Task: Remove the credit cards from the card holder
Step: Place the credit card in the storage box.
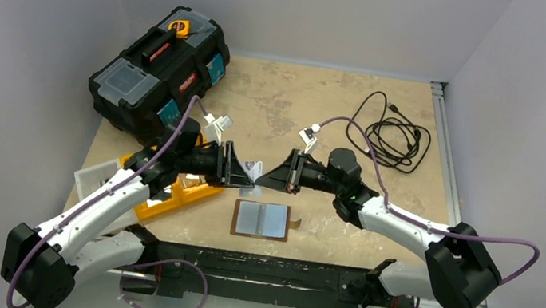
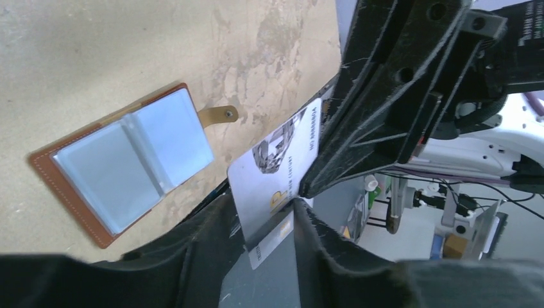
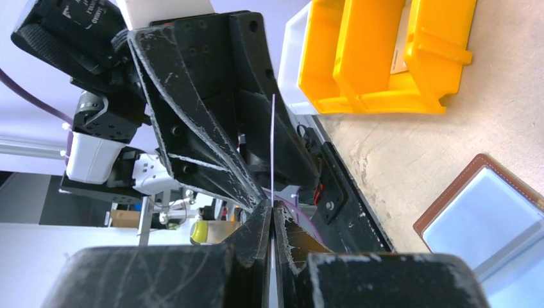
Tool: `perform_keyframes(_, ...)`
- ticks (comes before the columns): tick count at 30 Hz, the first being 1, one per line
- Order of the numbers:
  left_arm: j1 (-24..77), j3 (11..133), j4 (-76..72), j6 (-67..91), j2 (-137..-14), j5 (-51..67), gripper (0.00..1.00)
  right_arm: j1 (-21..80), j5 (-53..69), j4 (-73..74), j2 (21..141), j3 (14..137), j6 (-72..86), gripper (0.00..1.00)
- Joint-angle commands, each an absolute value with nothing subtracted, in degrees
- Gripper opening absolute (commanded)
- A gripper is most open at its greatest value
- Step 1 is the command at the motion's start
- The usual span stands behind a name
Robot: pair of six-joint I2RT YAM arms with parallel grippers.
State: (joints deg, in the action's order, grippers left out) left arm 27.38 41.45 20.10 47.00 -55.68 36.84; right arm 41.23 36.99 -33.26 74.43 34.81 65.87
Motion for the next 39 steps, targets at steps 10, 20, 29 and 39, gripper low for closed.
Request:
perform_keyframes(10,26.9,41.7,21.3,47.8,-52.4,33.8,0.00,41.1,32.3,-24.2,71.9,35.7,61.1,0.72)
perform_keyframes(20,26.8,56.6,60.6,43.1,-53.6,-5.4,0.00,41.1,23.5,-5.0,69.1,41.7,50.8,0.99)
perform_keyframes(29,23.4,61.0,81.9,52.4,-62.1,-30.9,0.00,41.1,22.2,-3.4,70.9,42.8,47.5,0.99)
perform_keyframes(39,7.6,59.7,82.3,53.5,-71.6,-40.1,0.00,41.1,24.3,-3.8,72.6,42.7,45.7,0.99)
